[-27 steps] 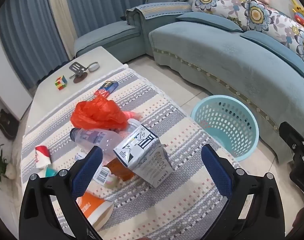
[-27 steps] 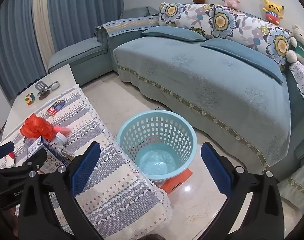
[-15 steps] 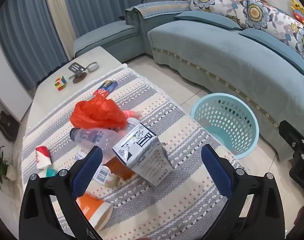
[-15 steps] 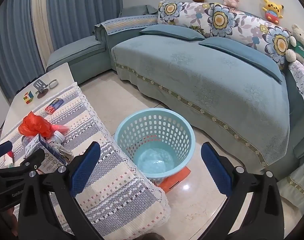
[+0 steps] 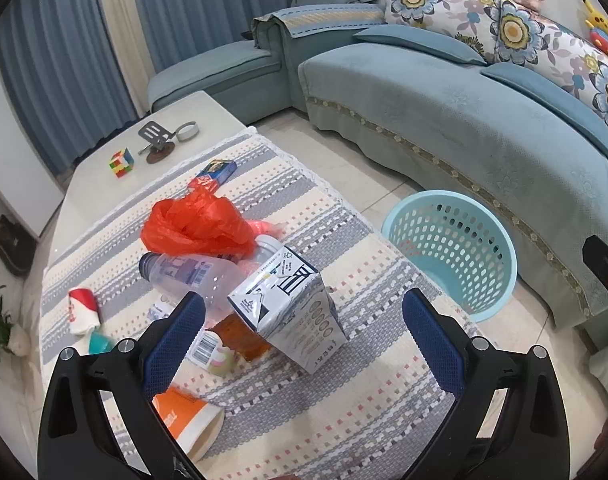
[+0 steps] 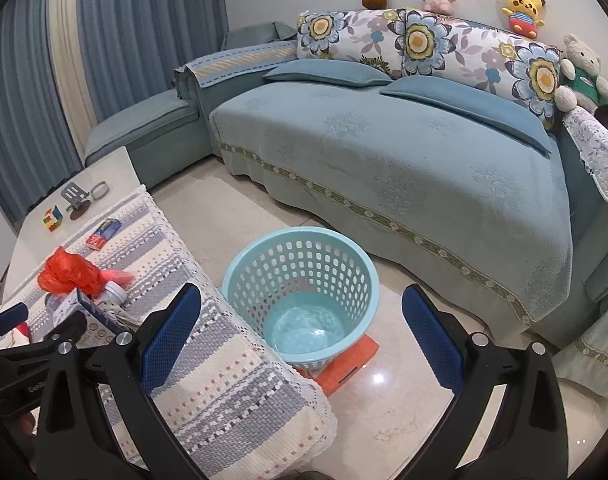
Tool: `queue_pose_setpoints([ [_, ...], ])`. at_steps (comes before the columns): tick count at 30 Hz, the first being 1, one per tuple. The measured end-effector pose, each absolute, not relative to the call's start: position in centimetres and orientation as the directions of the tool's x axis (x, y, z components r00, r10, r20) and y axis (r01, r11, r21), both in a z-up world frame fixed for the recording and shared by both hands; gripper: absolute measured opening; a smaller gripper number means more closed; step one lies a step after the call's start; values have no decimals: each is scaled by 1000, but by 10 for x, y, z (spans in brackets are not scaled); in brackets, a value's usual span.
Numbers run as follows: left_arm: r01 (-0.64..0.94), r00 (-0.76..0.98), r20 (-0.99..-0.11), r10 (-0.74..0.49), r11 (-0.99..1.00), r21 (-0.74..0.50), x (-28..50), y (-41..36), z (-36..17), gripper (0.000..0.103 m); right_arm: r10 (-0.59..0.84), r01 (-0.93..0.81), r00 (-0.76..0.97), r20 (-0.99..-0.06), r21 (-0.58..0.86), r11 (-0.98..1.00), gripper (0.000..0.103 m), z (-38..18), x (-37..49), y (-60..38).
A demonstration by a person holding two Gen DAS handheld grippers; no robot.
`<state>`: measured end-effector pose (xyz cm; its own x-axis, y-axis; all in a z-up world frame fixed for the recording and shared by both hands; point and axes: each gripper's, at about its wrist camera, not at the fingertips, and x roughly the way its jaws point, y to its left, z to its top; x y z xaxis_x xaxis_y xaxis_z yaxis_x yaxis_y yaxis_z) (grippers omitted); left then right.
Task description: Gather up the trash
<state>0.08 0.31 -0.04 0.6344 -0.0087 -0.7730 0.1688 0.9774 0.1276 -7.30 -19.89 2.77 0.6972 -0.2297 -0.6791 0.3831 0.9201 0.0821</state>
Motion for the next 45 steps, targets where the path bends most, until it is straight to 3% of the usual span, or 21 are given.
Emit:
queue_pose_setpoints([
  [33,156,622,-783,5,979,130,3,10,-10,96,-211,354,675,-707,59,933,96,19,-67,-194],
  [45,154,619,-785,7,980,130,4,10,-10,96,-87,270,753,-652,186,945,96,21,-65,-197],
])
